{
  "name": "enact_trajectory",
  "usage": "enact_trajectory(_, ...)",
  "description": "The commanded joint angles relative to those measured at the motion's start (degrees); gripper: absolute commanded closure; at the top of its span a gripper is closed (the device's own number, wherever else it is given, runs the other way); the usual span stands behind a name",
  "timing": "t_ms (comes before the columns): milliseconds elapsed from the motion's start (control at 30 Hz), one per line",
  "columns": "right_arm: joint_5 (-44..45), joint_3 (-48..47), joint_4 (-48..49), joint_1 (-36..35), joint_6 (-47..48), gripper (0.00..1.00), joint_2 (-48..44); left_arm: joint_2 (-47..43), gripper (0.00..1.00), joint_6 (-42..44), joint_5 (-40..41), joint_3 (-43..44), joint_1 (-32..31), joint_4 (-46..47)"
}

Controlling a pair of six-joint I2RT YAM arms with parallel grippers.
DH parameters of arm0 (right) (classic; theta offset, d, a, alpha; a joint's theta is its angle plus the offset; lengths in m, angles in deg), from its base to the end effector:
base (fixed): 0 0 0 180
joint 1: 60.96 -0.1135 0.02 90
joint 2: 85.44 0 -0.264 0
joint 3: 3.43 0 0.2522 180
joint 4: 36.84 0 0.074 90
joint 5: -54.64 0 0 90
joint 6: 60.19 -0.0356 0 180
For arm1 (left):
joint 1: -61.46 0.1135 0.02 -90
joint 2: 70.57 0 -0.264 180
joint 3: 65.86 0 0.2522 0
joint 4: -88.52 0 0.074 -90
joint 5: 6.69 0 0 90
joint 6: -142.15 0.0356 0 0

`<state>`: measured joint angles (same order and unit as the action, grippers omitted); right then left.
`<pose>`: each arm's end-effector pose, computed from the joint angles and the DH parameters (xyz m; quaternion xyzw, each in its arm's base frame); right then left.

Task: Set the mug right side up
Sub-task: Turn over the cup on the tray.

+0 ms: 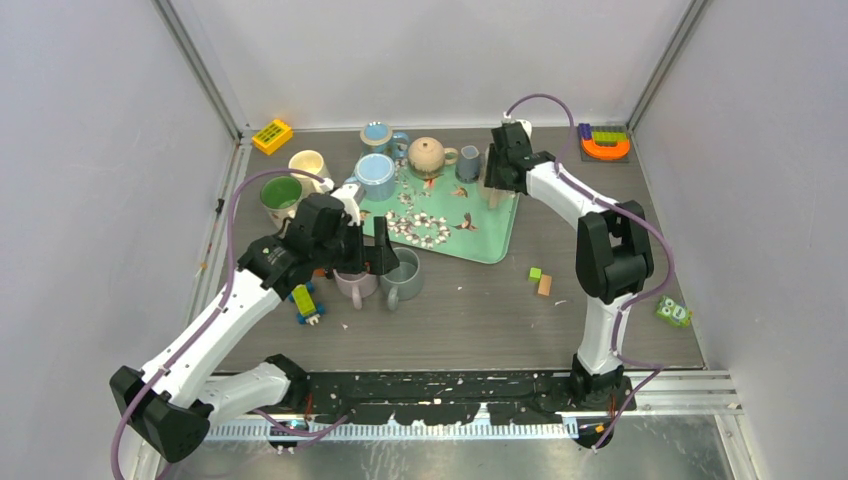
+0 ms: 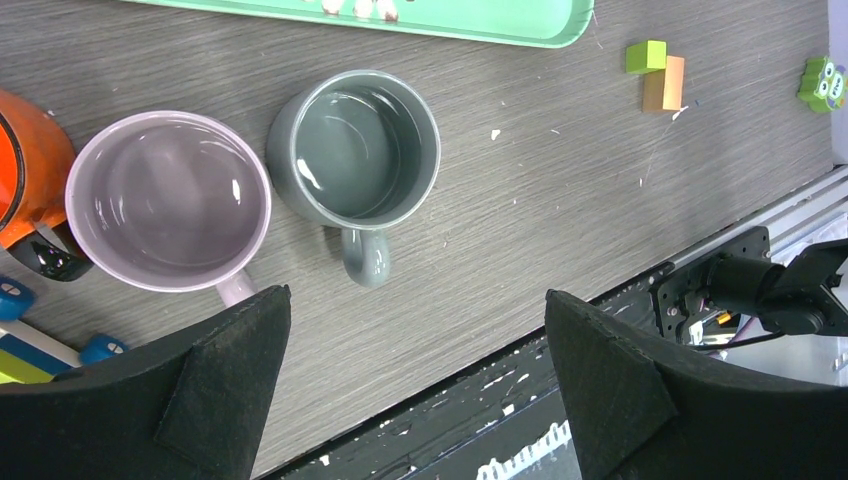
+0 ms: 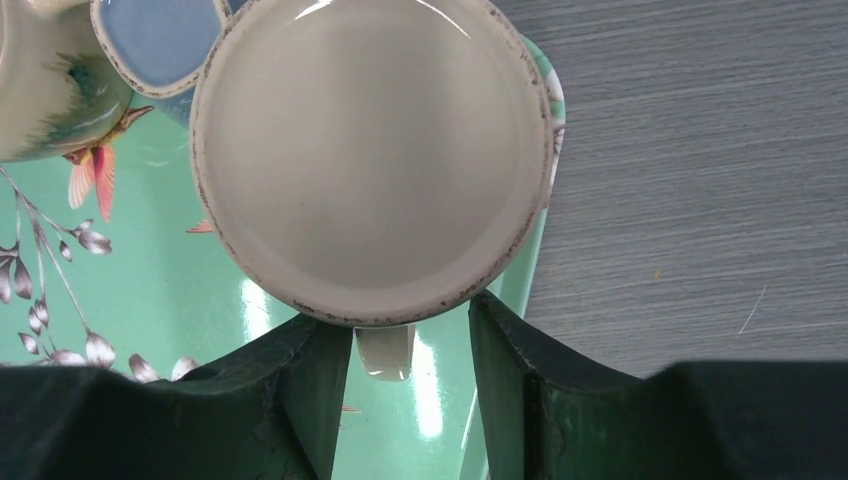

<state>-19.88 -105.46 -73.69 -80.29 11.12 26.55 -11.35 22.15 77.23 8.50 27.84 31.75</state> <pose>0.4196 0.1371 0.2357 0.0444 0.9216 0.0004 0.3856 0.1729 -0.1195 0.3335 0.0505 0.9098 -0.2568 0.3222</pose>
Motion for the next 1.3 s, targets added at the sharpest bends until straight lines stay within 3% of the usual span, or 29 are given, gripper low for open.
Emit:
enact_trajectory(0,2.4,-0.8,1.6,-0.1,-3.0,0.51,0.1,0.0,0.0,-0.5,-0.8,-0.1,0.3,2.2)
enact_trajectory(600,8.3,-0.2,6.0,-1.8,-5.0,0.64,2.2,-0.4,0.0,-1.0,-0.5,-0.7,0.3,2.6)
enact_trajectory(700,8.4,-0.5,6.2,-1.9,-5.0,0.71,2.5,-0.6,0.0,-1.1,-0.4,-0.8,0.2,2.6)
enact_trajectory(867,8.3,-1.4,5.0,-2.2,-4.9,0.98,2.6,-0.7,0.0,-2.0,-0.9,-1.1,0.3,3.1)
enact_trajectory(900,8.3,-1.1,5.0,-2.3,-4.8,0.99,2.1,-0.9,0.0,-2.4,-1.1,-1.2,0.3,3.4)
enact_trajectory(1267,3.8,5.3,7.3,-3.7,-4.9,0.99,-9.4,-1.7,0.0,-14.6,-8.0,-6.5,1.6,14.0)
